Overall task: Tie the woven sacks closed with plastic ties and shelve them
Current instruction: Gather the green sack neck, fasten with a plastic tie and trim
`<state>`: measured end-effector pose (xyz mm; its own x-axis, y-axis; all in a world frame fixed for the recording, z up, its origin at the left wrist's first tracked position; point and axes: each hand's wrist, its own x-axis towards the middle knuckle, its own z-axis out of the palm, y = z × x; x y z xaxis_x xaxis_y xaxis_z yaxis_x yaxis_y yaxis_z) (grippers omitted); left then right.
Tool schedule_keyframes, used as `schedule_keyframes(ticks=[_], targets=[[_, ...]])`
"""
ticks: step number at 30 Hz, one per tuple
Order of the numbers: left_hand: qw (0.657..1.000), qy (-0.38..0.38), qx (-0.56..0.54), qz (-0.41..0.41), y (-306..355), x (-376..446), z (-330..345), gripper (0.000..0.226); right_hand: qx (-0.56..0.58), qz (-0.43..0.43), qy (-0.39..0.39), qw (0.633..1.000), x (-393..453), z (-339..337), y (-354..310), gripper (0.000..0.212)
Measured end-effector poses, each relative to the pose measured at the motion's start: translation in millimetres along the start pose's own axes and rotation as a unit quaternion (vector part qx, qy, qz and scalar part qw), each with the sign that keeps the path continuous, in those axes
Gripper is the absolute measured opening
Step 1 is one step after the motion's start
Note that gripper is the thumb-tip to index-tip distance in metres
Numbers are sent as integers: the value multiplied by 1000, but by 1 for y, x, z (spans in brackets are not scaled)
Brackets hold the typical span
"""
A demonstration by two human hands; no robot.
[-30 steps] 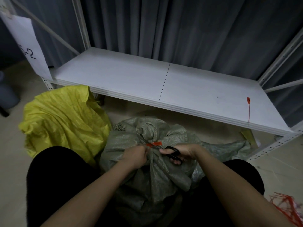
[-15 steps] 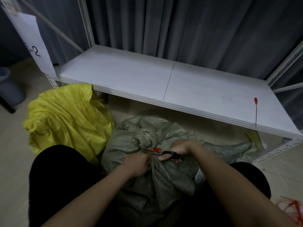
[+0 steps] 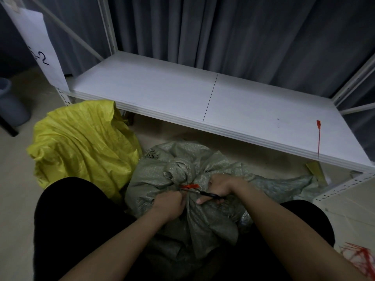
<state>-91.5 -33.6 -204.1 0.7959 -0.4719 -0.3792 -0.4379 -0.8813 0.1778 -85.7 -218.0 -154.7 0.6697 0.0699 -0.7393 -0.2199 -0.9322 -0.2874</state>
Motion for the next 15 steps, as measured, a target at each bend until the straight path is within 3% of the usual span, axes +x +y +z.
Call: schedule_keyframes(ticks=[6,15], targets=[[1000,7,-14,10,-1,4,3,33,8,12,11,1000,2,4,0,24],[997,16,61,41,-3,3,4,29,88,3,-36,995,2,4,1,30]])
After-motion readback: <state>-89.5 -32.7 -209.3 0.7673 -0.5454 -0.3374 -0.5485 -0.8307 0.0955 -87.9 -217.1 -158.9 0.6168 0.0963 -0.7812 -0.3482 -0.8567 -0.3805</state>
